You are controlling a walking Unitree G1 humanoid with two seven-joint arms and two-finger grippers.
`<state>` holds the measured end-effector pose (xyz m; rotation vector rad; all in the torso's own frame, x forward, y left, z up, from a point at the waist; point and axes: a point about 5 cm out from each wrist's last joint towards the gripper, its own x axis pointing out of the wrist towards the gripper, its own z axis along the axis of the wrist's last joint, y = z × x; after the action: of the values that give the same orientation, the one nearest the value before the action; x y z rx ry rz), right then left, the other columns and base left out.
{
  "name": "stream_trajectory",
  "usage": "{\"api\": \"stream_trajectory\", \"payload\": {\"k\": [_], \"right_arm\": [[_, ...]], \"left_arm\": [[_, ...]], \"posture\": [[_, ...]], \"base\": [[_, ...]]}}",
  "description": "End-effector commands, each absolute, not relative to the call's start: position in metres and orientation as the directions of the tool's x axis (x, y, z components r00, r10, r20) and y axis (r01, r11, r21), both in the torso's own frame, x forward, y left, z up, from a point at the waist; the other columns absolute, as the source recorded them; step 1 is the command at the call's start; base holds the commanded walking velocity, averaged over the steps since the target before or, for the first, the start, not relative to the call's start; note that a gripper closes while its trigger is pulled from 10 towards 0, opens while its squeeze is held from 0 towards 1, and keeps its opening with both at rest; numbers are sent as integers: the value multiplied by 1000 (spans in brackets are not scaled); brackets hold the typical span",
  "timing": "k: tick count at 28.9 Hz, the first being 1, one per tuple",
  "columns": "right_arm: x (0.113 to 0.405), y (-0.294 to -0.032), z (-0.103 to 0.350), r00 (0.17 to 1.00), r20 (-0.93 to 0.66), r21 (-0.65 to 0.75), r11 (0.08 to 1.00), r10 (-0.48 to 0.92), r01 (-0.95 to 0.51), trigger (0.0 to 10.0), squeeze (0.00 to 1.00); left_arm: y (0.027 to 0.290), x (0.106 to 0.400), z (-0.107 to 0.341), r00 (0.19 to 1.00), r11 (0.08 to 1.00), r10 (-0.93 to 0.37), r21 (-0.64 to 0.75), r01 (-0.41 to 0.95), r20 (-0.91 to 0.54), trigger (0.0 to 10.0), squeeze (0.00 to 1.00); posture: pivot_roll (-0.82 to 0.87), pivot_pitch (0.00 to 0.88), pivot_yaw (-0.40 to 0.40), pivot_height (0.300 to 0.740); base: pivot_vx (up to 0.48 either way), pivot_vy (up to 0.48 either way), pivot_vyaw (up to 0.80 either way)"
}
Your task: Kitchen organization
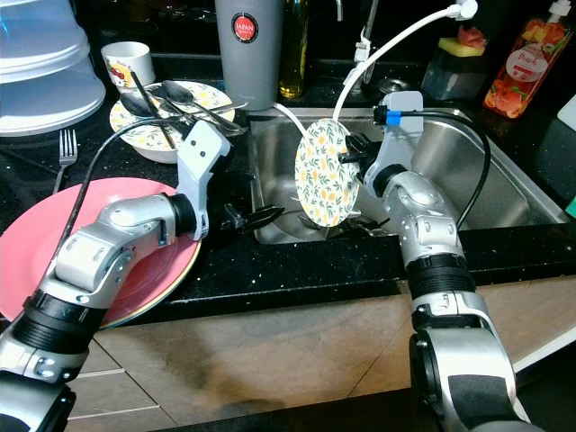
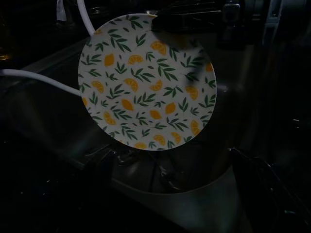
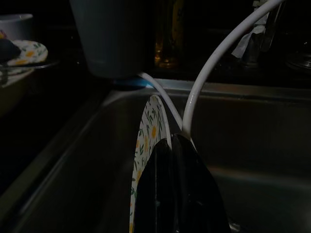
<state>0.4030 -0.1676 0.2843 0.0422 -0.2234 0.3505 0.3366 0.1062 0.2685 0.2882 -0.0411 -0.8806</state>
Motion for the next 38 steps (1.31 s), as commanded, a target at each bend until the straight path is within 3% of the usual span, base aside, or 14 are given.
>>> {"api": "stream_trajectory", "payload": {"k": [1, 2, 6, 7, 8, 15, 18, 19, 25, 31, 35, 38], "right_arm": [[403, -173, 280, 922, 206, -16, 943, 329, -333, 10000, 580], [404, -173, 280, 922, 203, -21, 943, 331, -333, 10000, 1000], [404, -173, 279, 926, 198, -33, 946, 322, -321, 10000, 1000], [404, -175, 280, 929, 200, -39, 950, 311, -309, 10000, 631], [404, -175, 280, 931, 203, -43, 953, 303, -301, 10000, 0], [402, -179, 291, 924, 260, 30, 954, 281, -299, 10000, 0], [401, -179, 293, 918, 271, 69, 945, 291, -320, 10000, 0], [400, -179, 294, 912, 276, 106, 933, 305, -344, 10000, 0], [394, -172, 292, 874, 261, 222, 856, 410, -467, 10000, 0], [375, -143, 281, 712, 179, 251, 668, 679, -701, 10000, 0], [368, -133, 277, 662, 158, 247, 620, 733, -745, 10000, 0], [364, -129, 276, 635, 143, 253, 592, 759, -765, 10000, 0]], "left_arm": [[110, 338, 263, 640, 593, -760, 281, 755, -115, 10000, 0], [110, 338, 263, 641, 593, -759, 282, 754, -116, 10000, 0], [112, 340, 266, 647, 601, -756, 287, 746, -98, 10000, 0], [112, 341, 269, 654, 612, -753, 287, 737, -75, 10000, 0], [112, 341, 271, 659, 620, -750, 286, 730, -59, 10000, 0], [123, 338, 306, 698, 717, -697, 176, 675, 164, 10000, 0], [128, 332, 312, 676, 704, -706, 107, 702, 212, 10000, 0], [136, 324, 313, 648, 674, -727, 59, 736, 228, 10000, 43], [168, 297, 303, 604, 616, -775, 11, 787, 185, 10000, 0], [213, 280, 298, 649, 646, -760, 97, 757, 0, 10000, 0], [226, 271, 305, 652, 646, -758, 118, 754, -18, 10000, 0], [233, 253, 311, 589, 583, -807, 102, 806, -36, 10000, 0]], "posture": [[2, 156, -48, 740], [4, 156, -48, 740], [4, 151, -48, 740], [4, 151, -48, 740], [4, 151, -48, 740], [7, 142, -42, 740], [9, 139, -41, 740], [12, 138, -41, 740], [16, 135, -40, 740], [27, 139, -43, 740], [27, 139, -43, 740], [36, 152, -41, 740]], "base": [[0, 0, 0], [0, 0, 0], [0, 0, 0], [0, 0, 0], [0, 0, 0], [0, 0, 0], [0, 0, 0], [0, 0, 0], [0, 0, 0], [0, 0, 0], [0, 0, 0], [0, 0, 0]]}}
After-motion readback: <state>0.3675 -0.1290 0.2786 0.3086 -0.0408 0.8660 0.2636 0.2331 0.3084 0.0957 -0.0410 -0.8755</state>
